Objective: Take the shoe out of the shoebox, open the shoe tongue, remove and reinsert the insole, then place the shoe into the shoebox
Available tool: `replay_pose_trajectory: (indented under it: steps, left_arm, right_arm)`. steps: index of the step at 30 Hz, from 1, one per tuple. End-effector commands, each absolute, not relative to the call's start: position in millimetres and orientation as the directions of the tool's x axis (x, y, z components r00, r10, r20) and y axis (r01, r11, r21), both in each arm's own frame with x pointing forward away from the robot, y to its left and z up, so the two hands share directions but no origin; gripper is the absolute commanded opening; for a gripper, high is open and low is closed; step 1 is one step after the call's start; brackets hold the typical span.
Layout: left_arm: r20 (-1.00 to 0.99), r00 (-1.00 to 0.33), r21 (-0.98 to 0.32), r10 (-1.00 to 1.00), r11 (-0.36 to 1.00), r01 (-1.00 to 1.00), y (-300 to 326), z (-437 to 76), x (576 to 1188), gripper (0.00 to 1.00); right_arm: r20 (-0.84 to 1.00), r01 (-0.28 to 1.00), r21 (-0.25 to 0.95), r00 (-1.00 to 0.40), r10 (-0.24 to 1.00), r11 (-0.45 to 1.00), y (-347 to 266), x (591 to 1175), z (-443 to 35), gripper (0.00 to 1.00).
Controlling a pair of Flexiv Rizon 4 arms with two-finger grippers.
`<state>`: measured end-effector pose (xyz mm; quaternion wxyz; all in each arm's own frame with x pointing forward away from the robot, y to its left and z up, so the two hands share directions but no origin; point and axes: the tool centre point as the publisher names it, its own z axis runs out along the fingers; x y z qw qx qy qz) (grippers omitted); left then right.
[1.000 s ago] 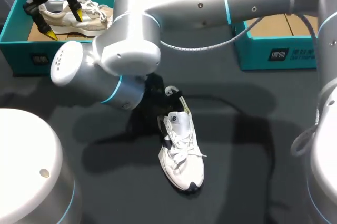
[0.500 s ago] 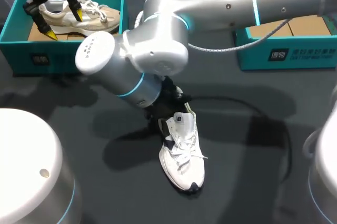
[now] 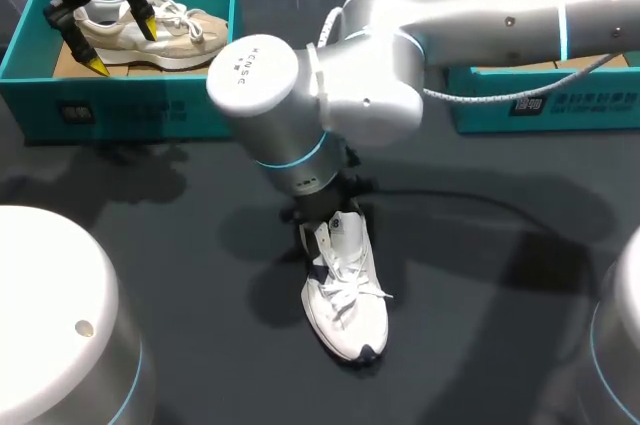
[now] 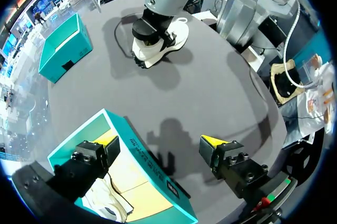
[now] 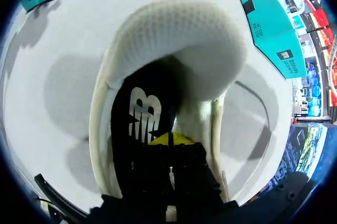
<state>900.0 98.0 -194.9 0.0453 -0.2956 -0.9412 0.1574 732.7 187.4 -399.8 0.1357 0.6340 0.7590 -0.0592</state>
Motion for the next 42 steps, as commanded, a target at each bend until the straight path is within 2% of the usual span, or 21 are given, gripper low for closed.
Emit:
replay_pose_trajectory:
  steps: [1, 10, 25, 32, 37, 42]
  left_arm:
    - [-0.006, -0.82, -0.32, 0.572, 0.776, 0.543, 98.0, -194.7, 900.3, 1.0]
    - [-0.006, -0.82, -0.32, 0.572, 0.776, 0.543, 98.0, -194.7, 900.3, 1.0]
    - [-0.006, -0.82, -0.32, 0.572, 0.776, 0.543, 98.0, -194.7, 900.3, 1.0]
    - [-0.006, -0.82, -0.32, 0.572, 0.776, 0.543, 98.0, -194.7, 900.3, 1.0]
    - [-0.006, -0.82, -0.32, 0.572, 0.776, 0.543, 98.0, -194.7, 900.3, 1.0]
    - [-0.006, -0.82, -0.32, 0.572, 0.776, 0.543, 98.0, -194.7, 900.3, 1.0]
  right_arm:
    - [-0.304, 0.973, 0.137, -0.139, 0.942, 0.188, 186.4, 731.1, -387.4, 0.0]
    - [-0.476, 0.947, 0.231, -0.089, 0.875, 0.222, 208.5, 732.6, -351.3, 0.0]
    - [-0.257, 0.968, 0.164, -0.144, 0.956, 0.189, 203.2, 745.2, -390.7, 0.0]
    - [-0.226, 0.98, 0.103, -0.142, 0.964, 0.168, 198.2, 748.2, -409.0, 0.0]
    - [-0.217, 0.981, 0.102, -0.139, 0.966, 0.164, 196.8, 742.0, -394.6, 0.0]
    - [-0.249, 0.96, 0.188, -0.158, 0.955, 0.207, 204.4, 747.8, -364.6, 0.0]
